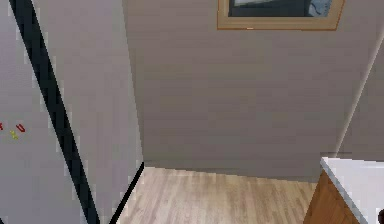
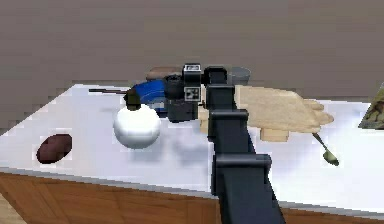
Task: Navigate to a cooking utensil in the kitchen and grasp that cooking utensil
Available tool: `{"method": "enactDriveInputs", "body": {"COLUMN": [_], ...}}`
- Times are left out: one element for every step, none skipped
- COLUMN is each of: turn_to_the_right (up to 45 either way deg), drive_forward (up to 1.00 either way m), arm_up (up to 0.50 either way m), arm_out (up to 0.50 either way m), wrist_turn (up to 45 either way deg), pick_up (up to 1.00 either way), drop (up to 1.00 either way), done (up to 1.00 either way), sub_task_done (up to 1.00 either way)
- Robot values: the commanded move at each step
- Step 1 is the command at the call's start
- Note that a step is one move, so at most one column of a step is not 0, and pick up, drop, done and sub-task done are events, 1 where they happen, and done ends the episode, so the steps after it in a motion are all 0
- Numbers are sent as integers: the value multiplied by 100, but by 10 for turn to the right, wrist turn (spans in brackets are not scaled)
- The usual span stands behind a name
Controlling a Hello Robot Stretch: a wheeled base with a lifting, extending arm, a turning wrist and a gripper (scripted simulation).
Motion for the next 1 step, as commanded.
{"method": "enactDriveInputs", "body": {"turn_to_the_right": [0], "drive_forward": [0], "arm_up": [0], "arm_out": [0], "wrist_turn": [0], "pick_up": [0], "drop": [0], "done": [100], "sub_task_done": [0]}}
